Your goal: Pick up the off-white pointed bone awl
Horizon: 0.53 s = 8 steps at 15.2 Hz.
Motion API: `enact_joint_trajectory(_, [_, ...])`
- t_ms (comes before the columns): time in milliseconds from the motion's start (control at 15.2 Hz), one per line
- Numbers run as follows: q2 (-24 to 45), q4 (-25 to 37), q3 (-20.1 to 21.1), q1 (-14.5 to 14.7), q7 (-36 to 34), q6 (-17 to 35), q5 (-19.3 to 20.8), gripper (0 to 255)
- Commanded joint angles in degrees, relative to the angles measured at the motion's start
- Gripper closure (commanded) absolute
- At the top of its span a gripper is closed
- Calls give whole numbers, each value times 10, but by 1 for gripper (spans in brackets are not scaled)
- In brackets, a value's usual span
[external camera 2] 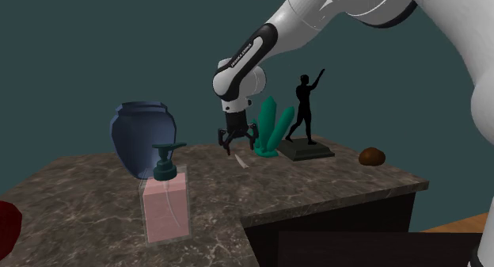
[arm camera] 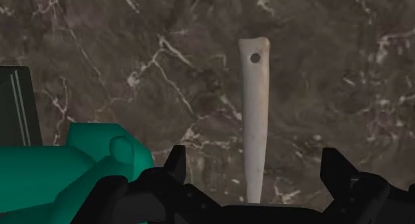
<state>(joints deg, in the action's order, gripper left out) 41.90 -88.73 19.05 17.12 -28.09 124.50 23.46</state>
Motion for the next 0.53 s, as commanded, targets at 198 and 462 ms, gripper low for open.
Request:
enact_joint_trajectory(198, [28,7,-7,6,-7,20,9,0])
enact_joint_trajectory(462, [31,7,-8,7,-8,23,10,255])
